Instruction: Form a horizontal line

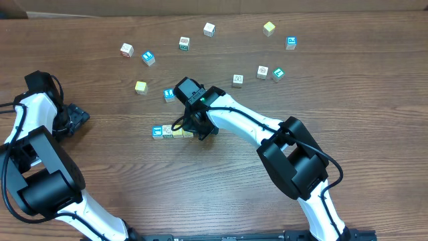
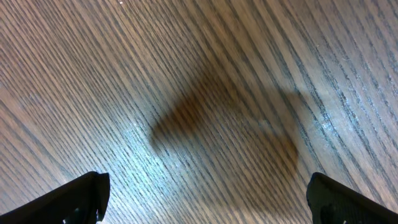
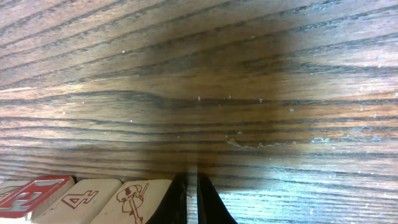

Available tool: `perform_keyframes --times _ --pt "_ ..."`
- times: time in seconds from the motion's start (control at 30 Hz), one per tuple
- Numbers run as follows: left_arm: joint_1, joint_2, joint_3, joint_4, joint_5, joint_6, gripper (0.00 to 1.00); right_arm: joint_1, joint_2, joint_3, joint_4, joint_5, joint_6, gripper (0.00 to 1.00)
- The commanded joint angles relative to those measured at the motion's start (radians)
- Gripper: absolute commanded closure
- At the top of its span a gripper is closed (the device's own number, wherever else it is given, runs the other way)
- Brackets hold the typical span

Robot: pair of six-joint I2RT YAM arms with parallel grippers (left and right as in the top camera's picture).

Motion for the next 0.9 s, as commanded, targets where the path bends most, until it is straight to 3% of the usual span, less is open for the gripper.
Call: perform_keyframes --times 0.0,0.87 --pt "0.003 0.003 -0.005 0.001 -0.01 0.001 0.0 0.001 -0.005 -0.016 0.005 0.017 -0.008 0.95" --pt "0.003 0.003 -0.005 0.001 -0.01 0.001 0.0 0.001 -0.005 -0.016 -0.039 0.013 -0.006 0.95"
